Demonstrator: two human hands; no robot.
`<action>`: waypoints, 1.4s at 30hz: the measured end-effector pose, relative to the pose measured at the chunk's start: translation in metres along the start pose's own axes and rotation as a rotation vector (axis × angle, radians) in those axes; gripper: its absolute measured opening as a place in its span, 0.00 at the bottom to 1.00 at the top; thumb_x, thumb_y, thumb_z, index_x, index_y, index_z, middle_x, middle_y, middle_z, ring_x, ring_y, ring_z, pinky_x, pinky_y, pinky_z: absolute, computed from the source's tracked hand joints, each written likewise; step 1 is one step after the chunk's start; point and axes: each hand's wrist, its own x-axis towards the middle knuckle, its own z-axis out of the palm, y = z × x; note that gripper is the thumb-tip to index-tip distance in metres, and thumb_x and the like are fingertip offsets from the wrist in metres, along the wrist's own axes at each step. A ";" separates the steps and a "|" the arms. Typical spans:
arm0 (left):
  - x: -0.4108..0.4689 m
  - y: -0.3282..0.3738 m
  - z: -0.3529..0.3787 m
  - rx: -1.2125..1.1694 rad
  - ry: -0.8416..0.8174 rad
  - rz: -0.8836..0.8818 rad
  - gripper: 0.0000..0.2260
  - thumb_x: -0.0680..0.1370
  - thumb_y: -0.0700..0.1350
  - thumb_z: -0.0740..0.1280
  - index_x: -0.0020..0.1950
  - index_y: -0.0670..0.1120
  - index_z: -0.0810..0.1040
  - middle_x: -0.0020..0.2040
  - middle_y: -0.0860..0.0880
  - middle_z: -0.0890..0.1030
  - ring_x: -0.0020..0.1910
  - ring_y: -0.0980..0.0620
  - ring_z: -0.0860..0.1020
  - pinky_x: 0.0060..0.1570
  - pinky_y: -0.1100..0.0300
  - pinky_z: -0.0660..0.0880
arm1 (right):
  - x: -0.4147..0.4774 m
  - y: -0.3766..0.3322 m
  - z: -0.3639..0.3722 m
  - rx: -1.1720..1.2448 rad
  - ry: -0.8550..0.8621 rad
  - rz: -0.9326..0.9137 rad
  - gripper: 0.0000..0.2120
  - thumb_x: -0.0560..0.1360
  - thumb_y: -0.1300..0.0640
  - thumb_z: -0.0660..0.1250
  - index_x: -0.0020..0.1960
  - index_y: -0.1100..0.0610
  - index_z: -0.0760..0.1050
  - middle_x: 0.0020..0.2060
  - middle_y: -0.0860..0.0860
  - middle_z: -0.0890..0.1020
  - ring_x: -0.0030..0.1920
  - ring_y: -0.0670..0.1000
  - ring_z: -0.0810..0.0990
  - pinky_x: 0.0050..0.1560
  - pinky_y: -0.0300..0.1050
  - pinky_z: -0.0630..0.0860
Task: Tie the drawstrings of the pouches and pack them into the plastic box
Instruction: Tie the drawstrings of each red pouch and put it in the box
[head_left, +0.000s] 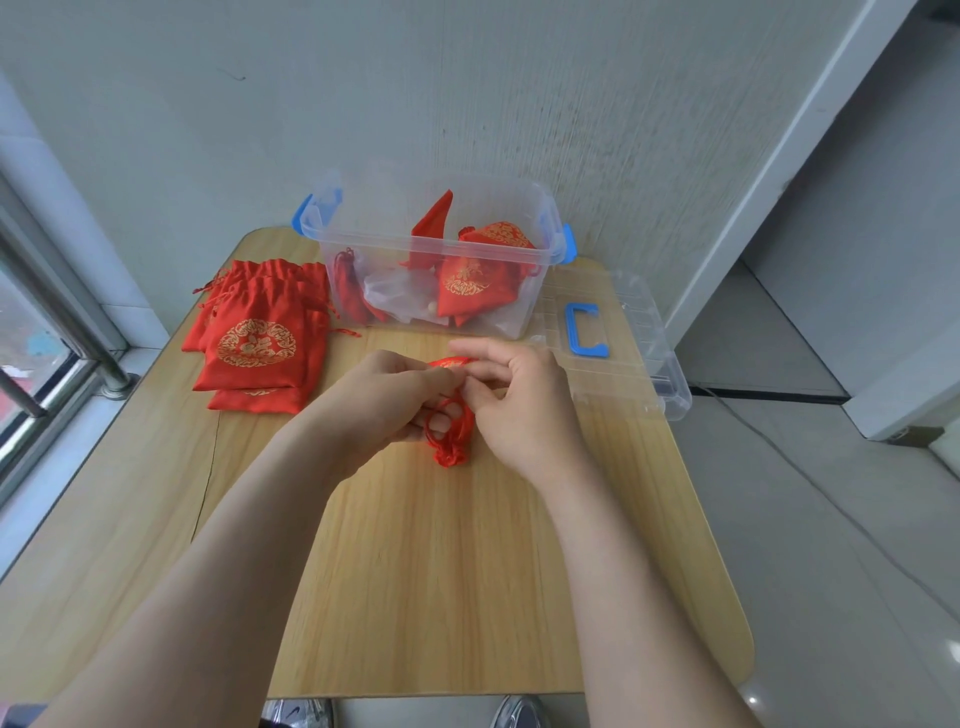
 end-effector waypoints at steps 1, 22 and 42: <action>0.000 0.000 -0.001 0.006 0.000 0.004 0.15 0.84 0.47 0.70 0.55 0.35 0.85 0.44 0.43 0.84 0.41 0.48 0.80 0.50 0.53 0.78 | 0.000 0.000 0.001 -0.018 0.019 -0.018 0.20 0.79 0.62 0.72 0.69 0.48 0.81 0.47 0.43 0.89 0.49 0.40 0.86 0.58 0.44 0.83; 0.000 -0.001 -0.009 0.041 0.082 0.017 0.12 0.75 0.37 0.74 0.58 0.41 0.84 0.39 0.42 0.84 0.40 0.46 0.81 0.60 0.43 0.80 | -0.003 0.001 0.002 -0.312 0.012 -0.241 0.09 0.78 0.62 0.74 0.55 0.52 0.89 0.45 0.47 0.85 0.45 0.48 0.82 0.49 0.41 0.78; -0.002 -0.003 -0.001 0.535 0.246 0.238 0.13 0.72 0.35 0.73 0.39 0.53 0.89 0.35 0.56 0.87 0.38 0.59 0.84 0.39 0.62 0.79 | 0.004 0.008 0.002 0.165 -0.115 0.470 0.09 0.81 0.60 0.67 0.44 0.60 0.82 0.43 0.48 0.84 0.46 0.52 0.79 0.49 0.48 0.75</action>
